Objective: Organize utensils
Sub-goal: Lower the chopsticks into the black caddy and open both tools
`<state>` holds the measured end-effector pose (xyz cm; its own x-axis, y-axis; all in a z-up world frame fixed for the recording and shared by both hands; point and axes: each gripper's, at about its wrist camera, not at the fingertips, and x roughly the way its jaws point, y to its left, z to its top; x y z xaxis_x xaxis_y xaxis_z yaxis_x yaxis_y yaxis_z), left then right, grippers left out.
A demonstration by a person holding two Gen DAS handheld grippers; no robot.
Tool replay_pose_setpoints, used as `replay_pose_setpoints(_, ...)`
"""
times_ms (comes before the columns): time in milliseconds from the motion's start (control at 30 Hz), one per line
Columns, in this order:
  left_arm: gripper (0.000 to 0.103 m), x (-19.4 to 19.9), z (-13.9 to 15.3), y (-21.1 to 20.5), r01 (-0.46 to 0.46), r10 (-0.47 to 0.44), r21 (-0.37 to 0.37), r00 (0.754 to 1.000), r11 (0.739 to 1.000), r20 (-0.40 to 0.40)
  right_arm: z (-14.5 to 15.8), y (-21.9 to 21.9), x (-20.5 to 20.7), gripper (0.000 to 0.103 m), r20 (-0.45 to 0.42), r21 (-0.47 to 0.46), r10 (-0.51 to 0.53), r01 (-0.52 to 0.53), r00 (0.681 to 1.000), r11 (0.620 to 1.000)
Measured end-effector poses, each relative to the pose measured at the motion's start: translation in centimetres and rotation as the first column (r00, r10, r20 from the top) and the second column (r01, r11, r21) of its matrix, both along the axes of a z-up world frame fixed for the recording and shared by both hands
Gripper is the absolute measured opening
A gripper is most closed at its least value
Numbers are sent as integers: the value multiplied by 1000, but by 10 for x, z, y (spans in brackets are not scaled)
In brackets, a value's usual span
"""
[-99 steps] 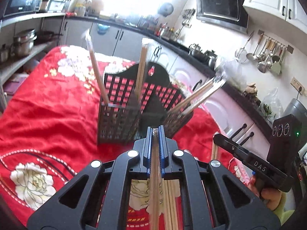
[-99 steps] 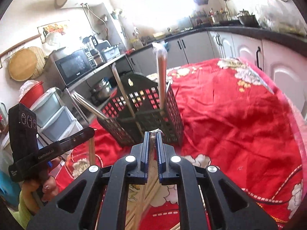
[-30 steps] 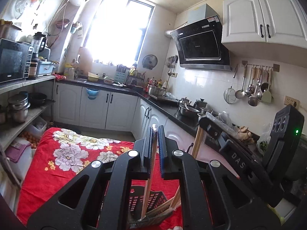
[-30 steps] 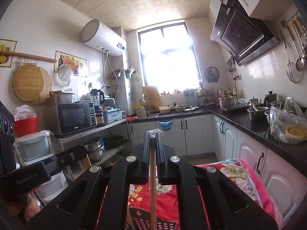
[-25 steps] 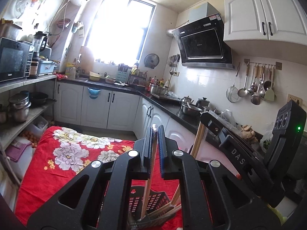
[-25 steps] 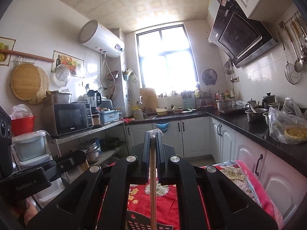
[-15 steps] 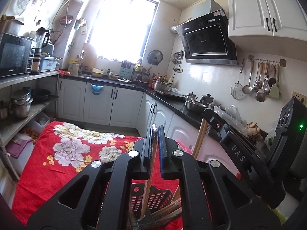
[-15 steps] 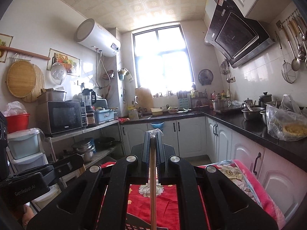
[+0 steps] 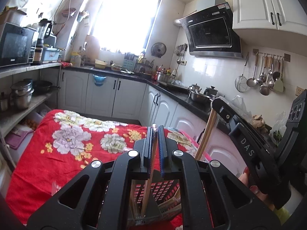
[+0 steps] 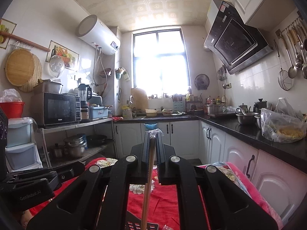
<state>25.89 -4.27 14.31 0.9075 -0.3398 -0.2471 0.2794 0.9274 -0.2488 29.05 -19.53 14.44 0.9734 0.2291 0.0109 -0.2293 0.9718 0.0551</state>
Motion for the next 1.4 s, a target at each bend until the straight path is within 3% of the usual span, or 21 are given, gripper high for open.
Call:
replay_pose_setpoints(367,3,0,-22,5,-4,3,-11,999,1000,-47,-20,0,-6,6,-33,9,2,-2,999,1000)
replay_pose_setpoints(967,3,-5,-33,12,-18,16,-25,997,1000,-74,-46,-4,-18,7,-64,7,-8,8,998,1000)
replay_pose_setpoints(1400,3,-11,-20,17,-30,34,-78,998,996,44,-49,-9,-41,8,-83,32,13,-10,997,999)
